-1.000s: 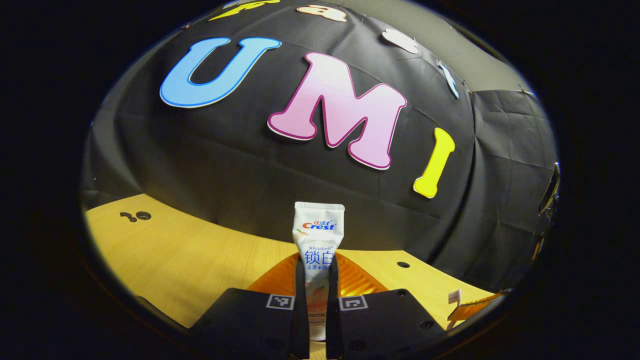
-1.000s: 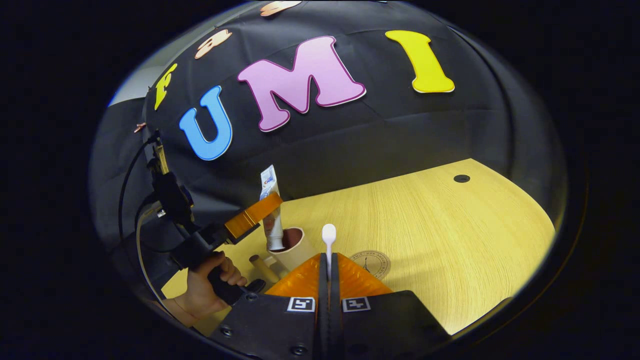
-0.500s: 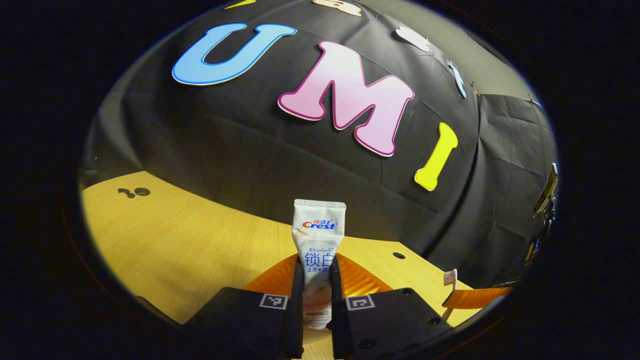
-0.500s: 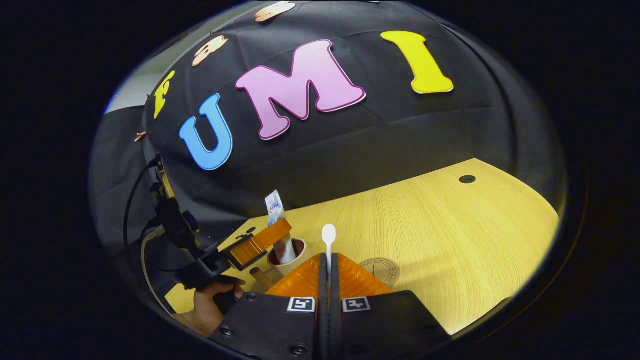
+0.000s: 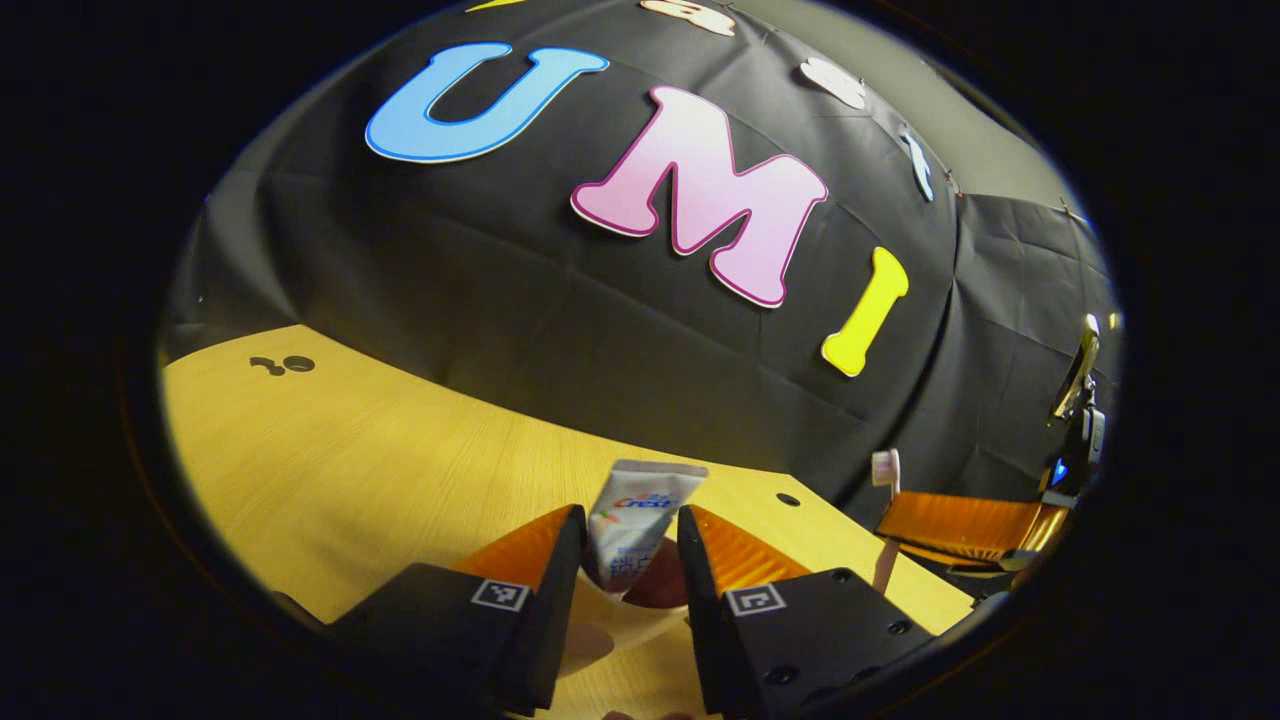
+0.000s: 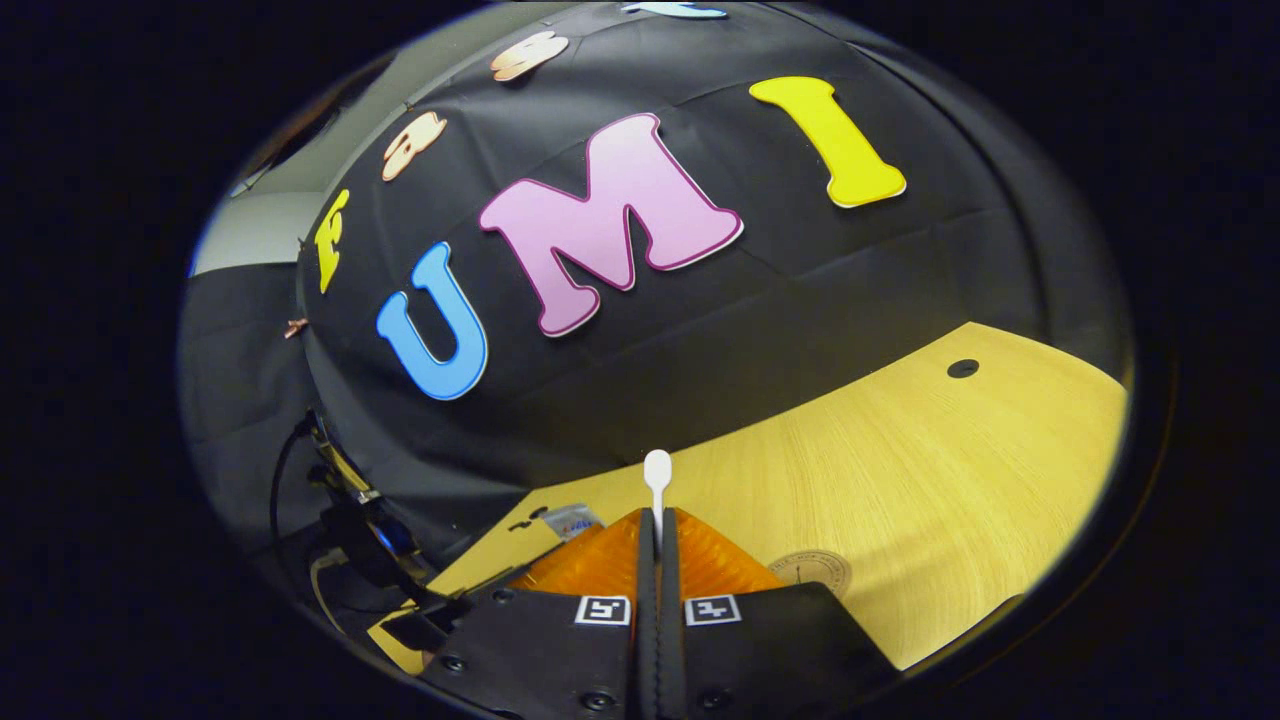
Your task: Put the toothbrush and toothpaste on the desktop into the cup, then pick up the cup and place it on the coaster on the desktop.
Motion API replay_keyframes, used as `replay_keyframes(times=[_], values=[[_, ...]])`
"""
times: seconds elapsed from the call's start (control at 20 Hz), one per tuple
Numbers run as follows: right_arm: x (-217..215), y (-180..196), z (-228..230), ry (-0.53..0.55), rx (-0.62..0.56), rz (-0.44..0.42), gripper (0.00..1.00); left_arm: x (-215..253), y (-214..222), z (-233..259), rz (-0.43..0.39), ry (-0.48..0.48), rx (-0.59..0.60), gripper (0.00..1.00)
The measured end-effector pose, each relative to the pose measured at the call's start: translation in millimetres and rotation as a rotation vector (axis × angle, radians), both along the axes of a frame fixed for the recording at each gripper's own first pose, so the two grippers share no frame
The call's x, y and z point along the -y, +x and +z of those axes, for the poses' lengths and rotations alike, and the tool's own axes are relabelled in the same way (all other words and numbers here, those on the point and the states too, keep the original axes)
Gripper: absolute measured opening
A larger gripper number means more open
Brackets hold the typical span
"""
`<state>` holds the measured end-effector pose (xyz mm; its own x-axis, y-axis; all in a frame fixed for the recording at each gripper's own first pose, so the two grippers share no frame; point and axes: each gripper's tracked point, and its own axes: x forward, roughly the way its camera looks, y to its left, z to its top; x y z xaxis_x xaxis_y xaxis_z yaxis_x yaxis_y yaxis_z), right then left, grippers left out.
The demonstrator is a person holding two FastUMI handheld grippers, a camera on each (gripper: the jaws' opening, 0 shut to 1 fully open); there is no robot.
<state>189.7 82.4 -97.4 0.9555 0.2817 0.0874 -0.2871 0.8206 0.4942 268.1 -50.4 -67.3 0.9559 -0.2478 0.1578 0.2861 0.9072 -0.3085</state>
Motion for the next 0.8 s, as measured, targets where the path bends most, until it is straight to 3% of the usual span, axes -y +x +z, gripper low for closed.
replay_keyframes(times=[0.05, 0.1, 0.15, 0.2, 0.25, 0.55, 0.8], values=[[-2, 4, 6, 0.016, 0.012, 0.0, 0.05, -2, -2, -4, 0.004, 0.008, -0.011, 0.7], [-3, 8, 11, 0.03, 0.025, -0.003, 0.05, -5, -6, -9, 0.012, 0.018, -0.026, 0.62], [-4, 13, 17, 0.041, 0.042, -0.004, 0.05, -7, -9, -12, 0.017, 0.027, -0.035, 0.65], [-6, 18, 24, 0.046, 0.061, -0.005, 0.05, -9, -15, -12, 0.02, 0.035, -0.036, 0.57], [-8, 24, 34, 0.049, 0.088, -0.004, 0.05, -11, -23, -12, 0.023, 0.042, -0.033, 0.66], [-33, 61, 76, 0.032, 0.205, 0.021, 0.05, -16, -82, -18, 0.035, 0.1, -0.028, 0.68], [-46, 93, 66, -0.028, 0.208, 0.009, 0.05, -22, -102, -51, 0.054, 0.125, -0.1, 0.68]])
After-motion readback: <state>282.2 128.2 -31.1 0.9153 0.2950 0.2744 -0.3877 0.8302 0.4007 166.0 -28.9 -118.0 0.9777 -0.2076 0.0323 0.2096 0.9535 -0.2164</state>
